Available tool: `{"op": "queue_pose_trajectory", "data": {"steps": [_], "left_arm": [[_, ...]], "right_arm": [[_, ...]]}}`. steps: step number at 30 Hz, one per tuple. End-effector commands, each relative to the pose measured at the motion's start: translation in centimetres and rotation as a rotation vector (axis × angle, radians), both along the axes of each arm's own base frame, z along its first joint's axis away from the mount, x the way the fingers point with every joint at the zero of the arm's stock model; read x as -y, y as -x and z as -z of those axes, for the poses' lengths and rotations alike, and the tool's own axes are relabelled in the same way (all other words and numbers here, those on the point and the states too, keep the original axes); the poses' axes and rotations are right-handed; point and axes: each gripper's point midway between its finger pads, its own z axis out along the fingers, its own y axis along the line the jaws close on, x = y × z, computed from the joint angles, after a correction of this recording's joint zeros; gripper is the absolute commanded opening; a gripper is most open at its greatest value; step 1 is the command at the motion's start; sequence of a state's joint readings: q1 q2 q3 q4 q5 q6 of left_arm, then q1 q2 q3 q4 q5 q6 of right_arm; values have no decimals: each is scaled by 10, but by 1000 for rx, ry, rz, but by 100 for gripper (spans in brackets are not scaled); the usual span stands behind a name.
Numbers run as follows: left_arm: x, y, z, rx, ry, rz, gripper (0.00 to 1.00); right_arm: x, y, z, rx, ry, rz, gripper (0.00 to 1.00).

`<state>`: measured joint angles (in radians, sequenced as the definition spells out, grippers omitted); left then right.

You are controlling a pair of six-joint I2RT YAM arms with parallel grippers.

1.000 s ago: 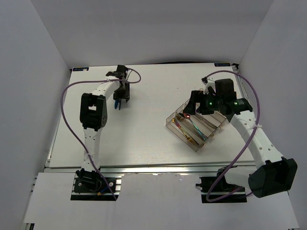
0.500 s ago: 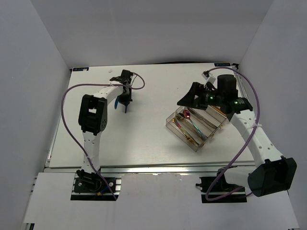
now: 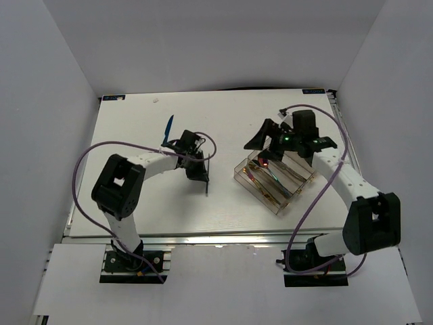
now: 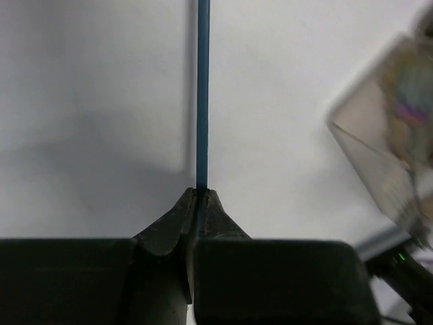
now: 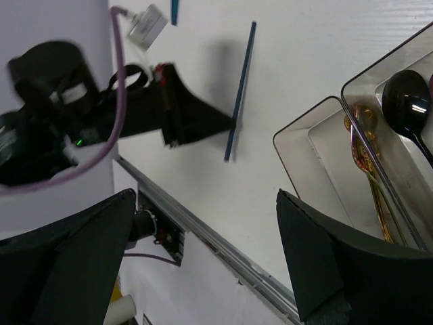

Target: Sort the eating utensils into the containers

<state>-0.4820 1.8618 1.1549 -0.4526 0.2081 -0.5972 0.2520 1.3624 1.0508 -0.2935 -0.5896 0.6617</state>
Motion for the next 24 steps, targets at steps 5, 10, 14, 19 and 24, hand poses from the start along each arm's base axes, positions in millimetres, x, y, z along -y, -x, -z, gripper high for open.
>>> {"op": "queue_pose_trajectory", "data": {"steps": [5, 10, 14, 19, 24], "left_arm": [[50, 1, -106, 206, 335, 19, 0], [56, 14, -114, 182, 376, 71, 0], [65, 18, -141, 223, 469, 89, 0], [69, 20, -157, 229, 510, 93, 0], [72, 22, -179, 257, 568, 101, 0]], "right_arm": [[-37, -23, 15, 7, 85, 21, 89], [-76, -28, 30, 2, 122, -56, 86], [-99, -30, 25, 47, 110, -113, 86], [-115, -32, 29, 52, 116, -132, 84], [-125, -28, 48, 17, 139, -151, 77]]}}
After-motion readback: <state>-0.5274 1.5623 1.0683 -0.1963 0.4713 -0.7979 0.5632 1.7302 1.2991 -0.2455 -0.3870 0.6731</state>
